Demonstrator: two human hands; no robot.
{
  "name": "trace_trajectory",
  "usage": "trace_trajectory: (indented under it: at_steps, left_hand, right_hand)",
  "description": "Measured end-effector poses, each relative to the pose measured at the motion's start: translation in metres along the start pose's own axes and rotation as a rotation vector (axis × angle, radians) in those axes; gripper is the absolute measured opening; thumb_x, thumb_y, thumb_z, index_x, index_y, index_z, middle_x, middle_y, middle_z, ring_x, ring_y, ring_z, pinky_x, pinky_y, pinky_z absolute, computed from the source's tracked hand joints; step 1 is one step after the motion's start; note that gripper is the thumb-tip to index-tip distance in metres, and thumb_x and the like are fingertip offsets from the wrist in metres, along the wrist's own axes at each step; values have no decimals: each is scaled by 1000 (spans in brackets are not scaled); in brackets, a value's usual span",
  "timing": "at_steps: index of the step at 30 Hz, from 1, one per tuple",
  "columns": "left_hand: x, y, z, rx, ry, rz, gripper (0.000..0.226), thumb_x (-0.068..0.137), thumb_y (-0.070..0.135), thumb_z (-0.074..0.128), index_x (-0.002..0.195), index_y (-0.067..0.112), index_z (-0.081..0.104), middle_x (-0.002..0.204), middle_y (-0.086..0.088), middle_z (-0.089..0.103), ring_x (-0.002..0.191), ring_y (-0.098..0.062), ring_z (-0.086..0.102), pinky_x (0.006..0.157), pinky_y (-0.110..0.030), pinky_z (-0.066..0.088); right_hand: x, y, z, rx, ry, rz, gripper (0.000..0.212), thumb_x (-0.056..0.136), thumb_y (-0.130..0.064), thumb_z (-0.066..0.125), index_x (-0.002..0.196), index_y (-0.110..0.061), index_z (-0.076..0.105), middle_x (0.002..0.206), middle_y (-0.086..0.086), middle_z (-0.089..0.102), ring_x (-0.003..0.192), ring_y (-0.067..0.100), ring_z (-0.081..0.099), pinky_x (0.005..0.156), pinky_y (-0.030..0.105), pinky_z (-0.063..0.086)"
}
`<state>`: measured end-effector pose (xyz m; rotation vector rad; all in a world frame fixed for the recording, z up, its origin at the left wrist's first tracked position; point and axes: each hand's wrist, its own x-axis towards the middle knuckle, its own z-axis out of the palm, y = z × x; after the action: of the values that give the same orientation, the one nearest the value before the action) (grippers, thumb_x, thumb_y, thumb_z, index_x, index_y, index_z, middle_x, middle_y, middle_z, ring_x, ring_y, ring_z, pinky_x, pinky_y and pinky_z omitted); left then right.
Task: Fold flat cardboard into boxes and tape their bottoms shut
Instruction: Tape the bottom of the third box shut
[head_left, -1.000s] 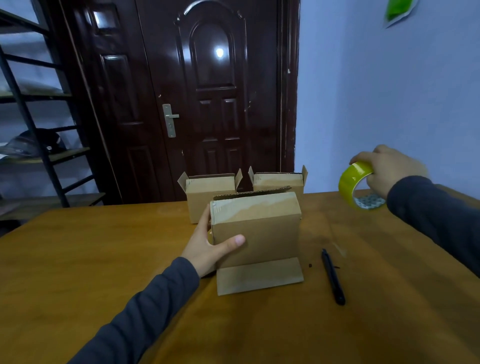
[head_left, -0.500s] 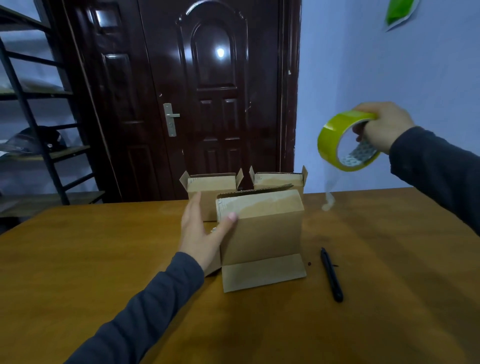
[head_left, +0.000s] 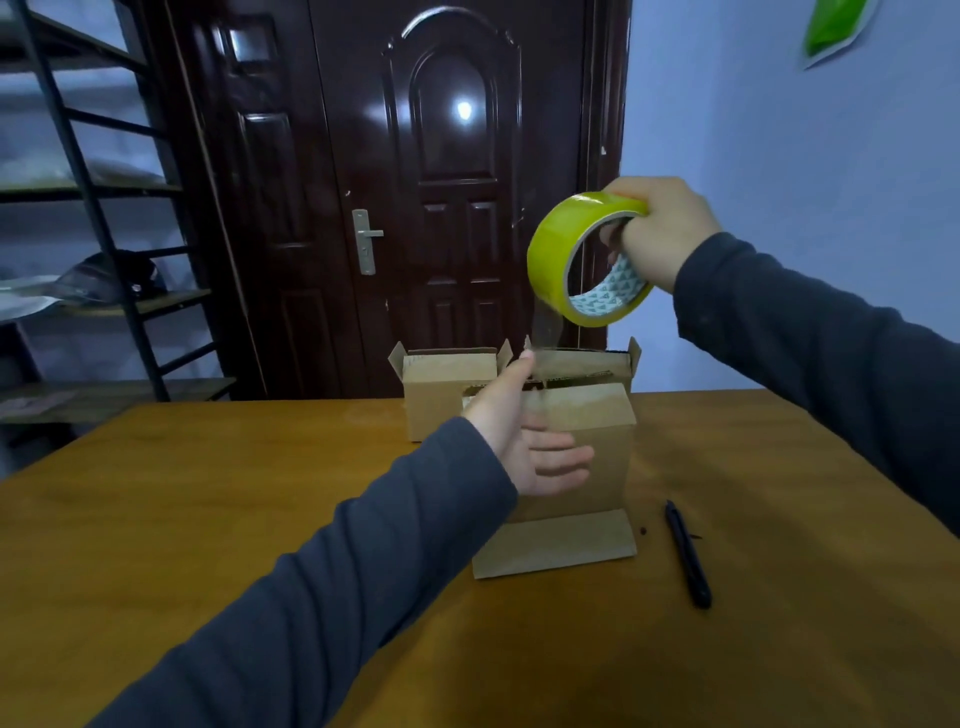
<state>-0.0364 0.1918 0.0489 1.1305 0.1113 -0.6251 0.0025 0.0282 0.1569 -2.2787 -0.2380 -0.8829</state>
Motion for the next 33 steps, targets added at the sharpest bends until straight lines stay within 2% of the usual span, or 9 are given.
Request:
trace_trajectory:
  at_steps: [3,6,8,14,16,19,27,30,33]
  left_hand:
    - [3,1,-11,-167,-26,58,49,94,35,55,133,7,45,95,-12,67,77,-23,65,65,-31,56]
    - [5,2,-30,-178,71,195,14,97,19,51,104,8,58,79,-3,62,74,-15,60,69,-28,52]
    - [4,7,-46,-135,150,256,16,98,20,49,90,12,60,80,1,62,76,-13,58,71,-27,49]
    - [3,41,-68,150,396,454,23,97,25,51,95,11,69,77,4,65,58,-8,48,52,-21,39]
    - [3,53,-68,258,439,465,26,98,28,49,86,14,67,79,5,65,57,-7,46,52,-21,38]
    - [7,60,-71,348,493,409,24,97,28,51,93,13,69,83,4,66,56,-8,46,53,-22,39]
    - [21,44,-87,394,470,330,23,96,25,54,96,11,71,84,3,69,62,-9,51,58,-22,43]
    - [25,40,-92,312,418,324,22,95,24,54,95,10,71,88,-1,70,69,-13,59,62,-25,50]
    - [27,37,-87,21,204,279,23,99,17,46,97,2,63,94,-15,69,85,-28,68,71,-39,60]
  right_hand:
    - [-2,1,5,19,-4,15,25,76,-6,44,70,-25,60,80,7,64,84,32,63,80,45,54]
    - [-5,8,9,6,-7,38,25,79,-6,45,76,-23,63,82,7,65,87,31,62,80,42,52]
    - [-6,16,13,-1,-18,64,24,81,-5,46,77,-22,63,81,7,65,87,31,62,79,41,51]
    - [-7,46,43,50,33,213,29,83,-6,52,62,-25,57,76,6,63,85,31,63,75,36,53]
    - [-7,54,56,17,45,197,24,82,-4,49,67,-21,58,79,7,63,84,31,60,69,32,45]
    - [-15,68,76,-30,11,168,22,82,0,46,85,-16,60,85,9,62,84,30,57,69,30,40]
    - [-46,102,103,3,-136,228,16,96,-7,47,106,-14,56,93,9,58,84,26,50,74,31,38]
    - [-43,106,102,41,-166,278,16,91,-3,45,91,-14,57,79,7,59,80,29,53,70,34,42]
    - [-34,109,98,91,-199,346,20,84,3,46,78,-12,57,75,11,65,81,34,61,79,45,51]
